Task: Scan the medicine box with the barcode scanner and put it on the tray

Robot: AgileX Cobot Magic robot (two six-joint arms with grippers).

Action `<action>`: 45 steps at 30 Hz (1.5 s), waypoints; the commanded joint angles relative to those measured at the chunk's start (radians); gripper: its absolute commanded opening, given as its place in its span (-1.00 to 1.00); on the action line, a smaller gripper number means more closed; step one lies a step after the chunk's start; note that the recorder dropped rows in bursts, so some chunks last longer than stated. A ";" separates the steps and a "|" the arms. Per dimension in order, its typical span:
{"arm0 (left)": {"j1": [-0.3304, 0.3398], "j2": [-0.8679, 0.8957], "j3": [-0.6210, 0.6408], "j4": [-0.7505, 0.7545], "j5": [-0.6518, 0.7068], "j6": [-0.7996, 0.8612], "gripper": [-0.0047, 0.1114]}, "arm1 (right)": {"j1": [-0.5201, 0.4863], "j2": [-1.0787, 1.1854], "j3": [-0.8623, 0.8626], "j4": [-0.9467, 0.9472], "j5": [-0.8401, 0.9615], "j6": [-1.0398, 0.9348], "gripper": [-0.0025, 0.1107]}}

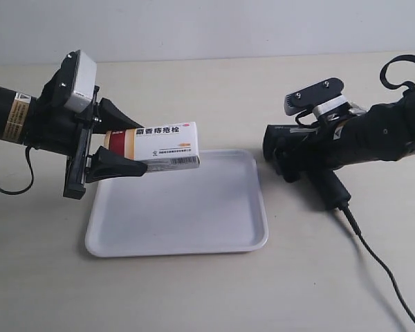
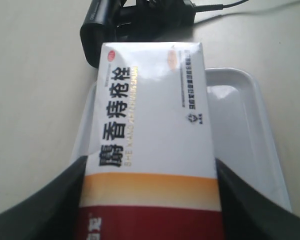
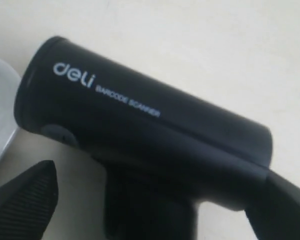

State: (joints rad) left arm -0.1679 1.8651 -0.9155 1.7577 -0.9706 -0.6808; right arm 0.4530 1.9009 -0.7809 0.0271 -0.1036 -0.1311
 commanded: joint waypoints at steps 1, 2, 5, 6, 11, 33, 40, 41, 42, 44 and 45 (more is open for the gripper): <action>-0.005 -0.003 0.004 -0.013 0.001 0.006 -0.90 | -0.002 -0.001 -0.007 -0.008 -0.030 -0.026 0.31; -0.005 -0.003 0.004 -0.013 0.001 0.006 -0.90 | -0.002 -0.001 -0.007 -0.008 -0.030 -0.026 0.20; -0.005 -0.003 0.004 -0.013 0.000 0.008 -0.90 | -0.002 -0.001 -0.007 -0.008 -0.036 -0.026 -0.07; -0.005 -0.003 0.004 -0.013 0.000 0.008 -0.90 | -0.002 -0.001 -0.007 -0.008 -0.036 -0.026 -0.14; -0.005 -0.003 0.004 -0.013 0.000 0.008 -0.90 | -0.002 -0.033 -0.007 -0.008 0.010 -0.070 -0.53; -0.005 0.050 0.004 -0.013 0.035 0.045 -0.90 | 0.000 -0.288 -0.005 -0.048 0.334 -0.165 -0.96; -0.005 0.052 0.004 -0.020 0.026 0.034 -0.90 | 0.000 -0.276 -0.005 -0.041 0.280 -0.154 -0.96; -0.005 0.056 0.004 -0.027 0.026 0.026 -0.90 | 0.000 -0.260 -0.005 -0.039 0.256 -0.147 -0.96; -0.005 0.062 0.004 -0.034 0.026 0.021 -0.90 | 0.000 -0.243 -0.005 -0.036 0.232 -0.127 -0.96; -0.005 0.083 0.004 -0.057 0.026 0.016 -0.90 | 0.000 -0.207 -0.005 -0.036 0.192 -0.113 -0.96; -0.005 0.099 0.004 -0.085 0.031 0.016 -0.90 | 0.000 -0.186 -0.005 -0.036 0.172 -0.102 -0.96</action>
State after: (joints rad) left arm -0.1679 1.9353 -0.9132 1.7329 -0.9328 -0.6479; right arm 0.4530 1.6754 -0.7809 -0.0114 0.1466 -0.2588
